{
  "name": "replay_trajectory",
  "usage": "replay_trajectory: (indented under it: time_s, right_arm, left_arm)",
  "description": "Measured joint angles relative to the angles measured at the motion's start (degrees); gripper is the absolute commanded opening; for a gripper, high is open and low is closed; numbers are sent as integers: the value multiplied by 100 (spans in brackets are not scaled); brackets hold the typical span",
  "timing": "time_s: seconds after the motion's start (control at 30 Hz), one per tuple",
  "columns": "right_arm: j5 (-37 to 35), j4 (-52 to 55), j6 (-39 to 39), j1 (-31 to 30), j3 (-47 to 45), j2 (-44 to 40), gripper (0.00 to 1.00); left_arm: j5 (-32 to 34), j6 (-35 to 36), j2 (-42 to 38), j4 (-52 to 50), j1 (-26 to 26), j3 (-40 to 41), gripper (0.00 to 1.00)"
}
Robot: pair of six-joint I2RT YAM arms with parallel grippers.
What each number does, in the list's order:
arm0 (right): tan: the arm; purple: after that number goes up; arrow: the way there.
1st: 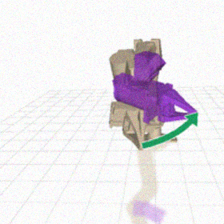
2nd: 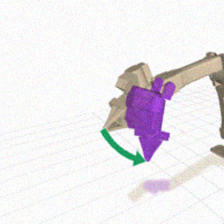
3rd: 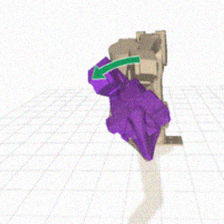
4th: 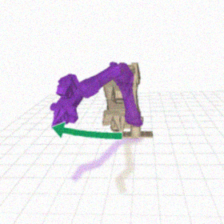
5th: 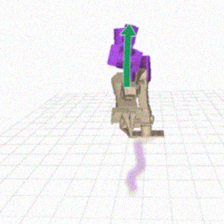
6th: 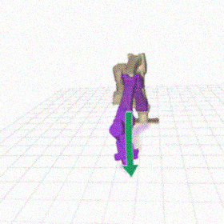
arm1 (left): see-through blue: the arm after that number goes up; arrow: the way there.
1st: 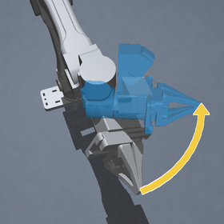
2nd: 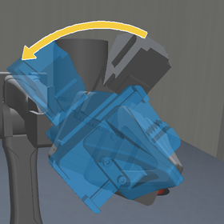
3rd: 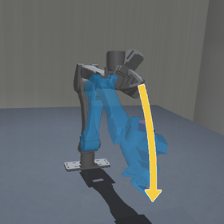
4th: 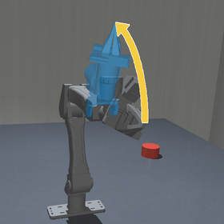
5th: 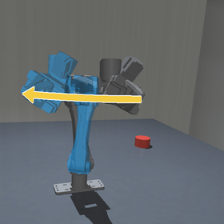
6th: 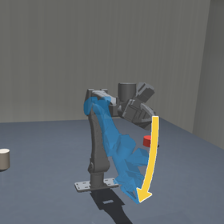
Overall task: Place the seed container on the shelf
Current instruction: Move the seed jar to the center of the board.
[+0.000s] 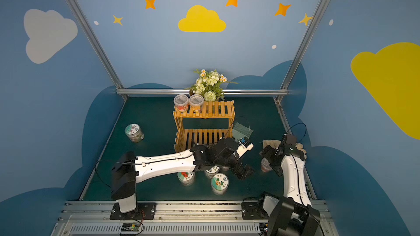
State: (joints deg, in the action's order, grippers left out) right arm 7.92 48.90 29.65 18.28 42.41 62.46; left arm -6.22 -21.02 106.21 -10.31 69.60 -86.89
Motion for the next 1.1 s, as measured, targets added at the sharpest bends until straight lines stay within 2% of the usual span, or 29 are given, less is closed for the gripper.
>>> replay_trajectory:
  time_s: [0.23,1.1]
  right_arm:
    - [-188,-2,-7,-44,0,278,98]
    - [-592,20,31,-81,13,219,98]
  left_arm:
    - [0,2,0,-39,-13,0,100]
    - [-72,22,0,-136,-162,0,100]
